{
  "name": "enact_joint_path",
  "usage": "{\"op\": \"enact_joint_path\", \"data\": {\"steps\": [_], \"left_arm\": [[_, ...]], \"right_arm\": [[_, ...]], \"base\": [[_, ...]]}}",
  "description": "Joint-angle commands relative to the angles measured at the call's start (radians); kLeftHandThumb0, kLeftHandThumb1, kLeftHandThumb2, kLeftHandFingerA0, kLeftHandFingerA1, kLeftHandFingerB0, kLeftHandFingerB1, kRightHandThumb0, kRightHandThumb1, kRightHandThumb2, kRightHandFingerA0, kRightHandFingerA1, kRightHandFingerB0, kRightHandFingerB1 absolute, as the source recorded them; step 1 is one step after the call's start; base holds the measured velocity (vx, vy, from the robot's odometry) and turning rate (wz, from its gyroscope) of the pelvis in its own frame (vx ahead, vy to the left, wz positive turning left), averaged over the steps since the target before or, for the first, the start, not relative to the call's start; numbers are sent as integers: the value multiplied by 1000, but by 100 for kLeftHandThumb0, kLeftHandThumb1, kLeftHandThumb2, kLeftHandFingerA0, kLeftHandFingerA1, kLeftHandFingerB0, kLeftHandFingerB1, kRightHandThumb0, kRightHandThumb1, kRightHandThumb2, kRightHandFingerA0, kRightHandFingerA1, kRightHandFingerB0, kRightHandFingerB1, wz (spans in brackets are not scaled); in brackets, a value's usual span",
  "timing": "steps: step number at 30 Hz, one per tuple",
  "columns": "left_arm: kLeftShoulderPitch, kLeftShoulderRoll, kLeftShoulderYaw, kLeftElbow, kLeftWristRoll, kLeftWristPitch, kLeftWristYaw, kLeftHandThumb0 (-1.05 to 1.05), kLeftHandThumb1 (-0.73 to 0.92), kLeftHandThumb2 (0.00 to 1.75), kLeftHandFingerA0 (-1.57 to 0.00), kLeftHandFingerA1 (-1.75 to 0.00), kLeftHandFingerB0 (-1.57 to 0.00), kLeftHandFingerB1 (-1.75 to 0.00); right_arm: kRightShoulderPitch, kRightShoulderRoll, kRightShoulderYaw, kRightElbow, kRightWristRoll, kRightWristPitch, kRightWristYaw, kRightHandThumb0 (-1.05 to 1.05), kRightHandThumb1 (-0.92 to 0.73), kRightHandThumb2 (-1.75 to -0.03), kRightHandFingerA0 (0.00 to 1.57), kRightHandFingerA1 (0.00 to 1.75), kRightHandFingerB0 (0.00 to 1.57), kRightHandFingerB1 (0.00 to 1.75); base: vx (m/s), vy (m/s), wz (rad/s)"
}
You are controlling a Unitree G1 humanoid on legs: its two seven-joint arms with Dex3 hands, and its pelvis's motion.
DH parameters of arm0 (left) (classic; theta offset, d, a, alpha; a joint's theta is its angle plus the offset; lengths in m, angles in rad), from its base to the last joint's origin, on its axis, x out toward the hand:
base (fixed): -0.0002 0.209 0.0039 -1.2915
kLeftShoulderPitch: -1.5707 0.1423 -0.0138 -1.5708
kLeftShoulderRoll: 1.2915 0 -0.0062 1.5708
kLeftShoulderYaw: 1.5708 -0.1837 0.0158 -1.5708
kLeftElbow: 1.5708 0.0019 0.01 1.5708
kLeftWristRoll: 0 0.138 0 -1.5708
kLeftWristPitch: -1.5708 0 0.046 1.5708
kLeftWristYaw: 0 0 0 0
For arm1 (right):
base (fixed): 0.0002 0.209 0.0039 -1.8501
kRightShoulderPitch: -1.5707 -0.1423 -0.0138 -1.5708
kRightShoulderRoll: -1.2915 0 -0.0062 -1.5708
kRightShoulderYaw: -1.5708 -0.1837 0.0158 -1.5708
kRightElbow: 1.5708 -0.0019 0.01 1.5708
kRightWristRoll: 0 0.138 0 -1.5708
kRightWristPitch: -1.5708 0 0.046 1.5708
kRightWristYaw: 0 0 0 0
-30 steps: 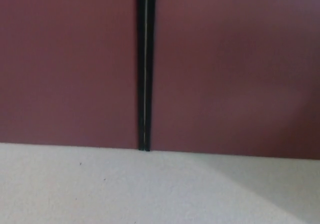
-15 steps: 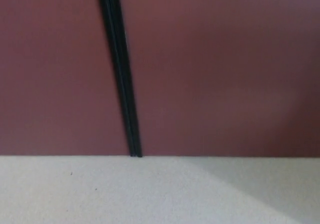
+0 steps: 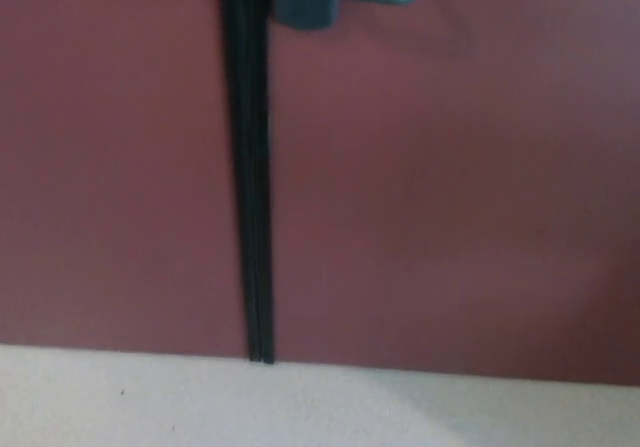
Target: The robot walks towards the door handle and put its right hand on it and twist the handle
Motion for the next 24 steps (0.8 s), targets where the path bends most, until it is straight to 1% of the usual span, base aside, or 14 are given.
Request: {"op": "enact_joint_path", "data": {"steps": [1, 4, 5, 9, 13, 14, 18, 24], "left_arm": [[0, -5, 2, -4, 8, -4, -15, -44, 20, 97, -89, -96, -61, -83], [0, -5, 3, -4, 8, -4, -15, -44, 20, 97, -89, -96, -61, -83], [1, -3, 1, -5, 10, -6, -17, -44, 20, 96, -89, -96, -61, -83], [-7, -2, -3, -4, 15, -1, -17, -42, 19, 96, -89, -96, -62, -83], [-7, -2, -3, -4, 15, -1, -17, -42, 19, 96, -89, -96, -62, -83], [-5, 0, -6, -3, 18, 0, -17, -43, 20, 96, -89, -96, -63, -83], [-4, 1, -7, -2, 17, 0, -18, -44, 20, 96, -89, -96, -63, -83], [-3, 7, -18, -7, 23, -6, -18, -43, 20, 97, -89, -95, -63, -83]], "right_arm": [[-4, -1, -5, 0, 7, -3, 11, -22, -66, -59, 73, 46, 52, 38], [-4, -2, -6, 1, 6, -3, 12, -22, -66, -59, 73, 46, 52, 38], [-7, 0, -7, 2, 8, 0, 10, -32, -59, -71, 70, 53, 50, 46], [-19, 0, -5, 4, 2, 11, 10, -32, -59, -71, 70, 53, 50, 46], [-19, 0, -5, 5, 2, 11, 9, -32, -59, -71, 70, 53, 50, 46], [-13, 1, 7, 1, -8, 10, 8, -22, -66, -59, 72, 45, 52, 38], [-8, 2, 9, 4, -5, 10, 8, -22, -66, -59, 73, 46, 52, 38], [-10, 11, 0, 10, 5, 19, 10, -22, -66, -59, 71, 45, 54, 39]], "base": [[245, 175, -55], [242, 140, 14], [314, -39, 0], [288, 32, -8], [313, 218, -18], [508, 258, -13], [375, 300, -8], [241, 89, 3]]}}
